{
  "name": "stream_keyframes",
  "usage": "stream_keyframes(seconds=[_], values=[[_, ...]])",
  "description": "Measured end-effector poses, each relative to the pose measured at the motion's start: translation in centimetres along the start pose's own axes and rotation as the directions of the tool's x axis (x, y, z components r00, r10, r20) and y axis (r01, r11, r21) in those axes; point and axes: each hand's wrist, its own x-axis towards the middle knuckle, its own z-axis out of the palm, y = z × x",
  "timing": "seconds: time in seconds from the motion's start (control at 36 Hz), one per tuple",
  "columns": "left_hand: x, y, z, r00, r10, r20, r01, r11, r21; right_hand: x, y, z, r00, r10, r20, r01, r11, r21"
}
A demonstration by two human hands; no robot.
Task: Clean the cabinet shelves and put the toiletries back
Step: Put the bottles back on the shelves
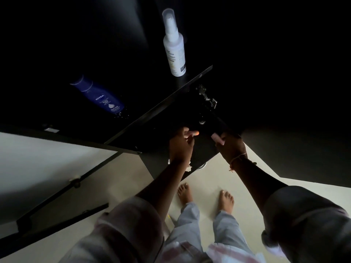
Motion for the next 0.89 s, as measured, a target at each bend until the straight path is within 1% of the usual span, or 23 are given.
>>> stream_keyframes(seconds=[0.08, 0.14, 0.19, 0.25, 0.33, 0.42, 0.5, 0.58, 0.64, 0.69, 0.78, 0.86, 0.89], values=[[-0.2, -1.5, -1.9, 0.993, -0.075, -0.095, 0.069, 0.995, -0.073, -0.8, -1.1, 0.4, 0.999, -0.031, 0.029, 0.032, 0.998, -0.047], [-0.1, -2.5, -3.2, 0.984, -0.084, -0.159, 0.073, 0.995, -0.072, -1.3, -2.2, 0.8, 0.995, -0.071, 0.069, 0.077, 0.993, -0.09], [0.3, -3.6, -4.6, 0.974, -0.102, -0.204, 0.09, 0.994, -0.068, -1.4, -3.5, 1.4, 0.989, -0.114, 0.094, 0.121, 0.989, -0.08], [1.2, -4.7, -5.7, 0.963, -0.144, -0.226, 0.135, 0.989, -0.057, -1.4, -5.1, 2.1, 0.98, -0.165, 0.115, 0.171, 0.984, -0.042], [2.4, -6.2, -7.0, 0.957, -0.153, -0.247, 0.167, 0.985, 0.035, -0.9, -7.7, 2.7, 0.962, -0.241, 0.129, 0.246, 0.969, -0.024], [3.7, -7.2, -7.7, 0.951, -0.198, -0.24, 0.219, 0.973, 0.067, 0.6, -9.7, 3.2, 0.956, -0.267, 0.12, 0.267, 0.963, 0.017], [4.5, -8.2, -8.1, 0.947, -0.209, -0.243, 0.24, 0.965, 0.107, 2.9, -11.4, 3.3, 0.957, -0.275, 0.097, 0.272, 0.961, 0.039], [5.1, -8.7, -8.1, 0.949, -0.229, -0.219, 0.257, 0.96, 0.114, 5.4, -12.6, 3.2, 0.955, -0.259, 0.142, 0.26, 0.965, 0.013], [5.4, -9.0, -8.0, 0.947, -0.243, -0.208, 0.27, 0.957, 0.11, 7.1, -13.1, 3.1, 0.964, -0.223, 0.141, 0.222, 0.975, 0.023], [5.7, -9.4, -7.7, 0.937, -0.281, -0.207, 0.298, 0.953, 0.051, 8.5, -13.5, 3.0, 0.965, -0.189, 0.181, 0.187, 0.982, 0.033], [5.7, -9.4, -7.6, 0.921, -0.327, -0.21, 0.34, 0.94, 0.026, 10.0, -13.8, 3.5, 0.949, -0.181, 0.258, 0.182, 0.983, 0.02], [6.2, -10.1, -7.4, 0.93, -0.294, -0.22, 0.318, 0.944, 0.083, 11.5, -13.9, 4.3, 0.95, -0.161, 0.269, 0.174, 0.984, -0.028], [6.3, -10.2, -7.4, 0.931, -0.29, -0.223, 0.32, 0.941, 0.108, 11.9, -14.0, 4.7, 0.944, -0.136, 0.3, 0.16, 0.985, -0.06]])
